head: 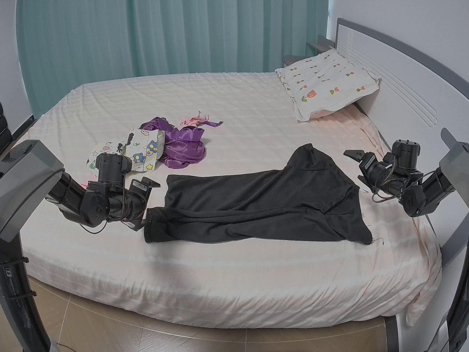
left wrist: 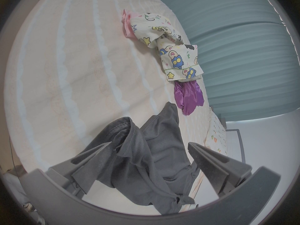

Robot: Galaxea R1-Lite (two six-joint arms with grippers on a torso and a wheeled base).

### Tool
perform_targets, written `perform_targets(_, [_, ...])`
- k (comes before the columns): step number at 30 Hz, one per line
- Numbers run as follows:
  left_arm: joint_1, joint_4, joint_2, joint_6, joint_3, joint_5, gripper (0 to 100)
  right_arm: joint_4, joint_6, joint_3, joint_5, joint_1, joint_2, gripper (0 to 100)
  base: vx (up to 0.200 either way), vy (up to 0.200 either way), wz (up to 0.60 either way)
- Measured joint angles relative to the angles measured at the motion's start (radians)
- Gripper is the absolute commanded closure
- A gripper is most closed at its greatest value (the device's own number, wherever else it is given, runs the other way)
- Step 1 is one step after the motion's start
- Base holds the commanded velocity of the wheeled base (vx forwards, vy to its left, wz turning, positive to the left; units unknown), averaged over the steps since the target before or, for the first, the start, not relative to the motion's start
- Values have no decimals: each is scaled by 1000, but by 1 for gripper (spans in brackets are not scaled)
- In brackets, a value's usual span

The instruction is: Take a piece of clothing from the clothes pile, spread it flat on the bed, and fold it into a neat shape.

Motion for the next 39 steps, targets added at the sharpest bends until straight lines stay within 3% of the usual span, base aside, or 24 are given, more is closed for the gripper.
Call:
perform_targets(3, [8, 2, -45, 17, 35, -7, 0, 0, 48, 6, -87, -14, -5, 0, 0, 0, 0])
perform_targets(7, [14, 16, -115, 33, 95, -11, 0, -1, 80, 42, -118, -33, -18, 0, 0, 0, 0])
perform_targets(18, [15, 48, -278, 48, 257, -17, 0, -53, 106, 397, -106, -40, -149, 0, 18, 0, 0])
perform_targets(26, [-6, 49, -401, 45, 427, -98, 0, -294, 133, 646, -72, -21, -249, 0, 200, 0, 0])
perform_targets(30, [-13, 49, -457, 39, 476, -161, 0, -314, 136, 694, -64, -11, -275, 0, 200, 0, 0])
perform_targets(39, [-15, 57, -494, 39, 502, -201, 0, -311, 136, 709, -61, 7, -303, 0, 111, 0, 0])
